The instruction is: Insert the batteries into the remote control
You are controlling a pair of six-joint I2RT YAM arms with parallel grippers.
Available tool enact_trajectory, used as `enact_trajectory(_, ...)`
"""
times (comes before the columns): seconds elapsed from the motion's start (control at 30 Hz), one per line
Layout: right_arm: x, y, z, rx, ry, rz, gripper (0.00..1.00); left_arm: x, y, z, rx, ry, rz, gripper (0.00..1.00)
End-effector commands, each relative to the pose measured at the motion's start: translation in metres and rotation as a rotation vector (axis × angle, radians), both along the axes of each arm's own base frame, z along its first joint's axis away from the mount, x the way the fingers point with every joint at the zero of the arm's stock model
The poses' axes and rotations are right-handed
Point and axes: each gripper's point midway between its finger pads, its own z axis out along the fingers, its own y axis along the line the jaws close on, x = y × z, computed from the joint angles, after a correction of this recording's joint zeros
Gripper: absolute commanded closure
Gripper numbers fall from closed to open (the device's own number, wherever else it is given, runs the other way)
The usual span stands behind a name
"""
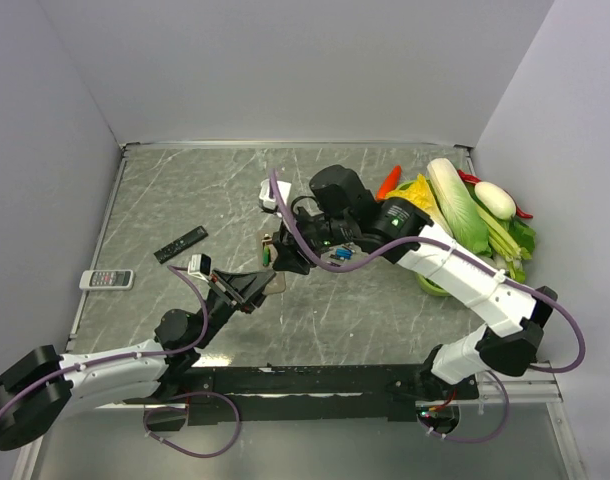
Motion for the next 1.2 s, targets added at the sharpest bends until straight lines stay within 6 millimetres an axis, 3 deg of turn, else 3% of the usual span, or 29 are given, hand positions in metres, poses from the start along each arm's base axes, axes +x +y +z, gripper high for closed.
enact_trajectory(0.0, 0.006, 0.018, 0.011, 0.029, -0.072, 0.048, 0.49, -0.003, 0.007, -0.025, 0.023, 0.043, -0.002, 0.99)
enact_trajectory(0.5, 0.023, 0.033, -0.005, -0.015, -0.097, 0.006, 0.46, -0.004, 0.008, -0.026, 0.026, 0.041, 0.001, 0.99)
enact_trajectory(0.7, 0.027, 0.031, -0.016, -0.049, -0.097, -0.008, 0.51, -0.005, 0.01, -0.024, 0.022, 0.033, 0.006, 0.99)
enact_trajectory(0.93, 0.021, 0.031, -0.03, -0.073, -0.06, 0.016, 0.63, -0.005, 0.011, -0.023, 0.023, 0.026, 0.01, 0.99)
enact_trajectory(1.17, 0.016, 0.033, -0.04, -0.092, -0.027, 0.044, 0.66, -0.007, 0.012, -0.02, 0.02, 0.012, 0.009, 0.99)
